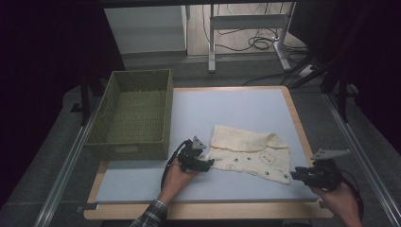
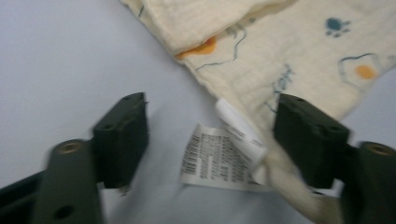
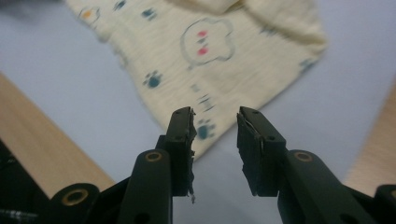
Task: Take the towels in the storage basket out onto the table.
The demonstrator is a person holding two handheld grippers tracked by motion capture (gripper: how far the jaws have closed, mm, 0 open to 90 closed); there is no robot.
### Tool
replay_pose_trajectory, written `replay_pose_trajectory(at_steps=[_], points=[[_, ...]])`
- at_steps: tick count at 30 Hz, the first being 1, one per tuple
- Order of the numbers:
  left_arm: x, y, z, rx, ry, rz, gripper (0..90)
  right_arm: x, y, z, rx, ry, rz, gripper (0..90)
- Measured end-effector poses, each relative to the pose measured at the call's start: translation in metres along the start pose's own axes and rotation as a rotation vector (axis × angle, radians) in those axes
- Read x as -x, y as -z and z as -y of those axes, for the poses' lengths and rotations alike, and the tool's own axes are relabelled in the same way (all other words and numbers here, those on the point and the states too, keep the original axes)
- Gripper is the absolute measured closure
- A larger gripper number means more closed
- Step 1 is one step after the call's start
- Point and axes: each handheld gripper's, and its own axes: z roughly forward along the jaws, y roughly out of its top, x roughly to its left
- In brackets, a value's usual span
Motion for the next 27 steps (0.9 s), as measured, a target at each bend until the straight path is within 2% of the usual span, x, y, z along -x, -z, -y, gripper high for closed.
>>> replay_pose_trajectory(at_steps=[1,2,4,5,6,8,9,10,12,14,19,20,21,22,24,27], points=[[0.000,0.000,0.000,0.000,0.000,0.000,37.6,0.000,0.000,0.000,0.000,0.000,0.000,65.9],[0.003,0.005,0.001,0.015,-0.004,0.027,44.0,-0.009,-0.008,0.006,-0.010,0.036,-0.004,65.9],[0.005,0.005,0.002,0.007,-0.004,0.029,46.8,-0.013,-0.012,0.008,-0.012,0.051,-0.006,65.9],[0.007,0.004,0.003,-0.007,-0.017,0.031,50.8,-0.016,-0.016,0.011,-0.014,0.067,-0.001,65.9],[0.011,0.000,0.004,-0.021,-0.044,0.019,57.7,-0.022,-0.025,0.014,-0.025,0.101,0.028,66.0],[0.013,0.000,0.005,-0.013,-0.035,0.037,68.3,-0.027,-0.032,0.017,-0.035,0.149,0.092,74.7],[0.013,0.000,0.005,-0.013,-0.035,0.037,72.1,-0.027,-0.032,0.017,-0.035,0.149,0.092,74.7],[0.014,0.000,0.005,-0.013,-0.029,0.056,77.4,-0.030,-0.032,0.019,-0.024,0.183,0.139,84.1],[0.017,0.001,0.005,-0.019,-0.027,0.066,86.0,-0.029,-0.031,0.018,-0.028,0.172,0.132,86.7],[0.018,0.002,0.005,-0.022,-0.034,0.065,87.0,-0.030,-0.029,0.019,-0.033,0.162,0.111,87.0],[0.028,0.016,0.016,-0.052,-0.026,0.103,84.9,-0.039,-0.022,0.028,-0.047,0.156,0.076,86.8],[0.029,0.018,0.019,-0.054,-0.020,0.120,78.5,-0.042,-0.018,0.033,-0.056,0.136,0.040,83.1],[0.030,0.025,0.020,-0.043,-0.020,0.109,69.7,-0.042,-0.015,0.034,-0.050,0.125,0.020,78.0],[0.029,0.027,0.019,-0.041,-0.029,0.089,64.7,-0.042,-0.012,0.034,-0.038,0.116,0.003,74.8],[0.024,0.032,0.012,-0.017,-0.022,0.067,58.1,-0.039,-0.006,0.029,-0.011,0.109,0.012,71.6],[0.019,0.033,0.003,-0.002,-0.014,0.066,56.0,-0.035,-0.004,0.020,0.011,0.102,0.029,71.2]])
